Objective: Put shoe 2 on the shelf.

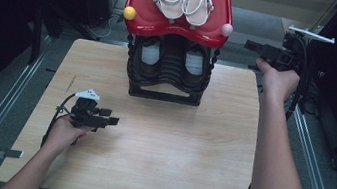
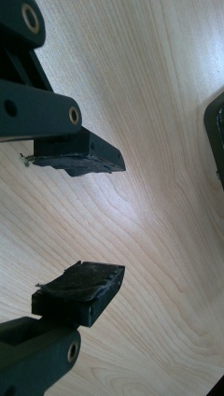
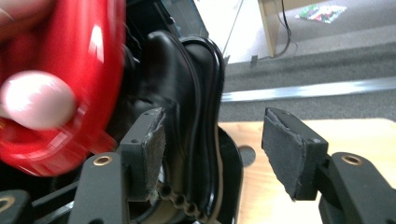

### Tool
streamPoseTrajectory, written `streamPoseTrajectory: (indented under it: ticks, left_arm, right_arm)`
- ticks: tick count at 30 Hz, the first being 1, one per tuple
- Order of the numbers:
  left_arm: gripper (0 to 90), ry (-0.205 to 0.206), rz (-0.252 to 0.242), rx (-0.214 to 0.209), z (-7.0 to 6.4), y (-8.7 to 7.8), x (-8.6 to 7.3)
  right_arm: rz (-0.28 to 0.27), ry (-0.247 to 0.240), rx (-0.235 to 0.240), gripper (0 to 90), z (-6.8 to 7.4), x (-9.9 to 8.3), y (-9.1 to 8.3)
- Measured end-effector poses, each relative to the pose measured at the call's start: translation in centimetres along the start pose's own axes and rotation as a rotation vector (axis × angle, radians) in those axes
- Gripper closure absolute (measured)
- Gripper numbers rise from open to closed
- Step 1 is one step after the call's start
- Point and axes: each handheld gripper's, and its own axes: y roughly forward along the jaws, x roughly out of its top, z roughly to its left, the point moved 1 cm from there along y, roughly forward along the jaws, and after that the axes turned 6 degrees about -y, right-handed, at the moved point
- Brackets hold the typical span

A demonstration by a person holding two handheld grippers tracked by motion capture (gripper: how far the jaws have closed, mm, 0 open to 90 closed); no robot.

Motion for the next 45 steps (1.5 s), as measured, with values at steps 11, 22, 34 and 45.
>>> streamPoseTrajectory:
  ticks: [11,22,34,45]
  left_arm:
    - [43.1,0.010,0.010,0.000,0.0,0.1,-0.1]
    - [42.3,0.017,0.015,0.005,-0.1,0.3,-0.1]
    - [41.3,0.020,0.021,0.003,-0.3,0.4,-0.2]
    - [38.8,0.017,0.026,-0.022,-0.6,0.6,-0.2]
  right_arm:
    - [0.040,0.005,0.031,40.3,-1.3,-4.5,0.9]
    - [0.070,-0.019,0.112,40.1,-1.0,-9.7,1.0]
    - [0.128,-0.068,0.170,40.0,0.3,-15.6,1.9]
    - [0.198,-0.131,0.194,39.3,0.6,-21.0,2.8]
